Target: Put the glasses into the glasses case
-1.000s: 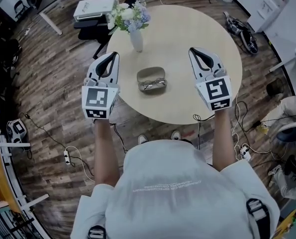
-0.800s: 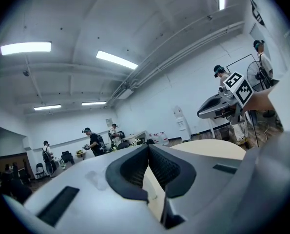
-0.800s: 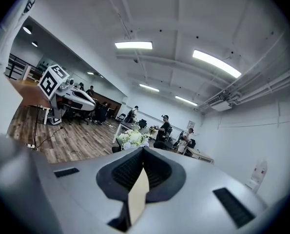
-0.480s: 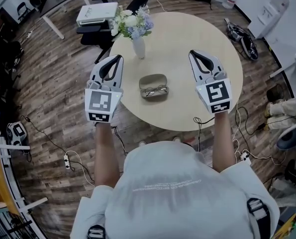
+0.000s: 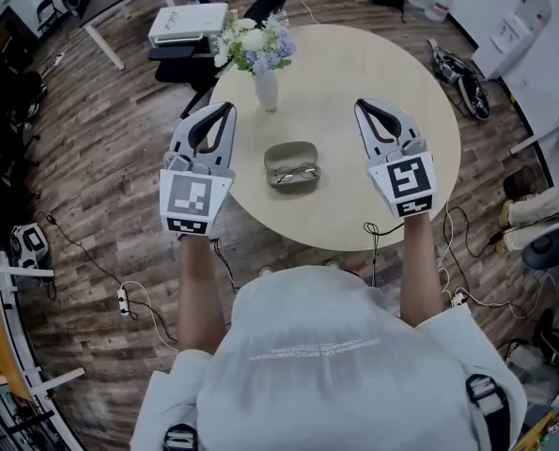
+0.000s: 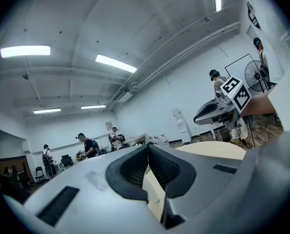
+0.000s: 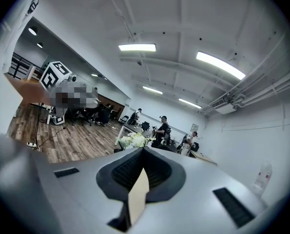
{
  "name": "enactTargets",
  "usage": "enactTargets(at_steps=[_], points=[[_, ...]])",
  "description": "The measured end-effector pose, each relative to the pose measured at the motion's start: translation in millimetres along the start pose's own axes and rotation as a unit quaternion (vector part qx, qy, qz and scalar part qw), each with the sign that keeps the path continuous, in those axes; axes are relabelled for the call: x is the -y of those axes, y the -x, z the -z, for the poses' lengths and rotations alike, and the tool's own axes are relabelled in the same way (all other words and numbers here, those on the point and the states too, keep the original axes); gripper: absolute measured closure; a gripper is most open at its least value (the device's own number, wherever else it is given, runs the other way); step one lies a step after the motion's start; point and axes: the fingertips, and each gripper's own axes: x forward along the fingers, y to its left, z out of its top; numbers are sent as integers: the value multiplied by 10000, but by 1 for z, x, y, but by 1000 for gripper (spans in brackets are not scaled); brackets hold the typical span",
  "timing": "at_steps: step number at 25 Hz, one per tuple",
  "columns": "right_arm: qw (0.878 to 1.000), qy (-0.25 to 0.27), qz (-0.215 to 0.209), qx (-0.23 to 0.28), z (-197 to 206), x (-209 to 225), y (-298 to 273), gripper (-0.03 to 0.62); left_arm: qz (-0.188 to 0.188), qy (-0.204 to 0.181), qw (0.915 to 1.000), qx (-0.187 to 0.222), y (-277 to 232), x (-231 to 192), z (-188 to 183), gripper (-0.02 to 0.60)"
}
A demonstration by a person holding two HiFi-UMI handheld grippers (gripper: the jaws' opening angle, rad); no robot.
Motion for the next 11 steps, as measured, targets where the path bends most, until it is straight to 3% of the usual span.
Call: enactTargets(at_steps=[11], points=[[9997, -32, -224, -7, 5, -10, -2, 594, 65, 145, 9997, -175, 4, 3, 10, 566]])
